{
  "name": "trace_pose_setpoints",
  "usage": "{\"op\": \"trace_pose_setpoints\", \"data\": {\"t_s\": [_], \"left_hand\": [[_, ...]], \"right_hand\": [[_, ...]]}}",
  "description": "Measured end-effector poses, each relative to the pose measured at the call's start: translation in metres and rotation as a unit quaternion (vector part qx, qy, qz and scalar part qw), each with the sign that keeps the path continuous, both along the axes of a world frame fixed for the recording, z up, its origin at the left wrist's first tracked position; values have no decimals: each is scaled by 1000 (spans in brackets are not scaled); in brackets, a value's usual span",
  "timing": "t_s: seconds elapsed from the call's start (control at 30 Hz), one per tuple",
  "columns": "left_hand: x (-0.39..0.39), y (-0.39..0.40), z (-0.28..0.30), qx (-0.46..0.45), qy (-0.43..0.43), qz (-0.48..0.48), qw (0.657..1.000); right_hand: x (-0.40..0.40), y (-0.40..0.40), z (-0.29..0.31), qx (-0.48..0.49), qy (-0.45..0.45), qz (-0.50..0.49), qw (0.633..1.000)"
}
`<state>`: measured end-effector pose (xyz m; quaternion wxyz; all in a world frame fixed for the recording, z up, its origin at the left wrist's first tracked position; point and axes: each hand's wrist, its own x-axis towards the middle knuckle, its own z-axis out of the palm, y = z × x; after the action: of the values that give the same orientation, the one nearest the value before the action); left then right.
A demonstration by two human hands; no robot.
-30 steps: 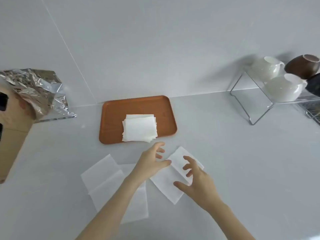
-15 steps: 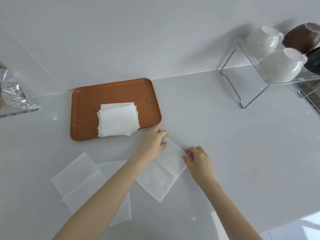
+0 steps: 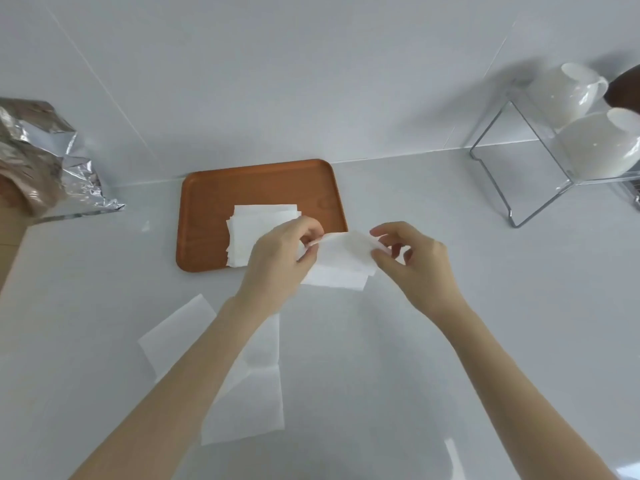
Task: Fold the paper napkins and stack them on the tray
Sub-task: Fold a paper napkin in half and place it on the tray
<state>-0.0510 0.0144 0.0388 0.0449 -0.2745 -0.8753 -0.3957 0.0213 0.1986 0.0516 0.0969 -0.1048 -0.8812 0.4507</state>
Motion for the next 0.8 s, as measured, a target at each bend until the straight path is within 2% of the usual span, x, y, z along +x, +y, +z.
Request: {"op": "trace_pose_setpoints", "data": {"t_s": [0.07, 0.13, 0.2, 0.33, 0.5, 0.67, 0.8], "left_hand": [[12, -13, 12, 9, 22, 8, 1000], [30, -26, 10, -11, 21, 1, 1000], [51, -37, -5, -36, -10, -7, 999], [94, -53, -47, -85, -135, -22, 987], [127, -60, -74, -115, -170, -31, 978], [98, -57, -56, -97, -159, -24, 982], [53, -44, -45, -103, -152, -22, 983]], "right_hand": [[9, -7, 15, 7, 44, 24, 999], [24, -15, 15, 8, 45, 55, 997], [42, -22, 0, 29, 17, 89, 995], [78, -32, -47, 70, -69, 138, 986], [104, -38, -81, 70, -126, 123, 982], [80, -28, -71, 50, -114, 84, 989], [43, -21, -67, 51, -118, 98, 987]]}}
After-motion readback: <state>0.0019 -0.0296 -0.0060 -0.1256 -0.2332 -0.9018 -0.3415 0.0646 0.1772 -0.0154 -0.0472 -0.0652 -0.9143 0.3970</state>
